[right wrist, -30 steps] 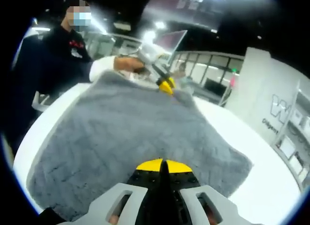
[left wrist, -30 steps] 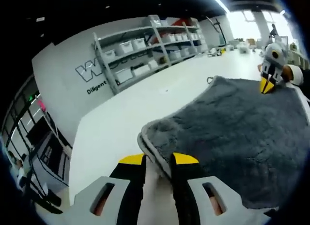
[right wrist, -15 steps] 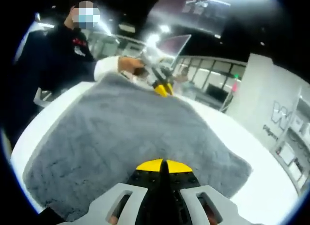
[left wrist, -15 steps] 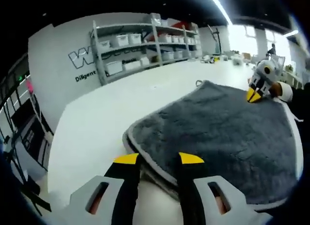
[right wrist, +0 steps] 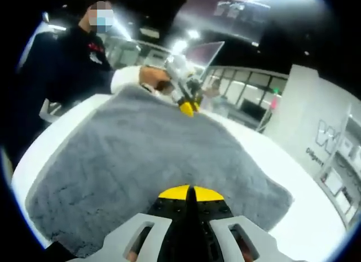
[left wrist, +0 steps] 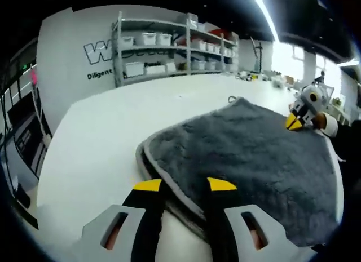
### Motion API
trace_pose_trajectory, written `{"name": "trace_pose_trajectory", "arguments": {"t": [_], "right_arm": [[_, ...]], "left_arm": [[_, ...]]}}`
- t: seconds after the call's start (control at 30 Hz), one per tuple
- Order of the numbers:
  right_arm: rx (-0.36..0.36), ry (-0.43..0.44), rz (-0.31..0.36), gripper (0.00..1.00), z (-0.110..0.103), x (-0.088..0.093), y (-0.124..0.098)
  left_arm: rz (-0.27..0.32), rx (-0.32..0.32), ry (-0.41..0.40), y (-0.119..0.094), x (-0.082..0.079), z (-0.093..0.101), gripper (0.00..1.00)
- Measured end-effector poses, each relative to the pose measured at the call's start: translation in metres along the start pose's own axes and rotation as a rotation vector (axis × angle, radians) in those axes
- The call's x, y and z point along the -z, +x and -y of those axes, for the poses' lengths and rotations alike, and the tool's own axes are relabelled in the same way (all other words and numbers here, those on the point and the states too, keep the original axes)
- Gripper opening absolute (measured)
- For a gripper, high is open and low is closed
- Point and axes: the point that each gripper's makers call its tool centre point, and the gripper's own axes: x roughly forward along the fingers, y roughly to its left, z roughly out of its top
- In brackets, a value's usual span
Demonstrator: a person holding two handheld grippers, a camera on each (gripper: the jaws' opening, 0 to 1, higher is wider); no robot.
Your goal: Open the folded towel by lifting each exposed corner and separating the folded layers until the towel lies flat within the target outline without major curled edges
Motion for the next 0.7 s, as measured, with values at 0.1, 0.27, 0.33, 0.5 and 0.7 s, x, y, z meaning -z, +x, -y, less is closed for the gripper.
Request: {"name": "trace_pose_trajectory", "arguments": {"t": [0.1, 0.27, 0.33, 0.5, 0.7], "right_arm": [[-0.006, 0.020, 0.004, 0.00, 0.001, 0.000, 0.000], [-0.016, 0.048, 0.014, 0.00, 0.001, -0.001, 0.001], [-0.016, 0.058, 0.017, 0.00, 0.001, -0.002, 0.001], [-0.002, 0.062, 0.034, 0.02, 0.005, -0.006, 0.001], [0.016, 0.057, 0.053, 0.03, 0.009, -0.009, 0.001]], "left_arm": [[0.008, 0.007, -0.041, 0.001, 0.000, 0.000, 0.22], [0.007, 0.024, -0.054, 0.005, 0.000, 0.003, 0.15], [0.003, 0.030, -0.073, 0.005, 0.000, 0.005, 0.11], [0.019, 0.017, -0.067, 0.003, -0.005, 0.004, 0.04], [0.042, 0.016, -0.126, 0.001, -0.013, 0.006, 0.02]]}}
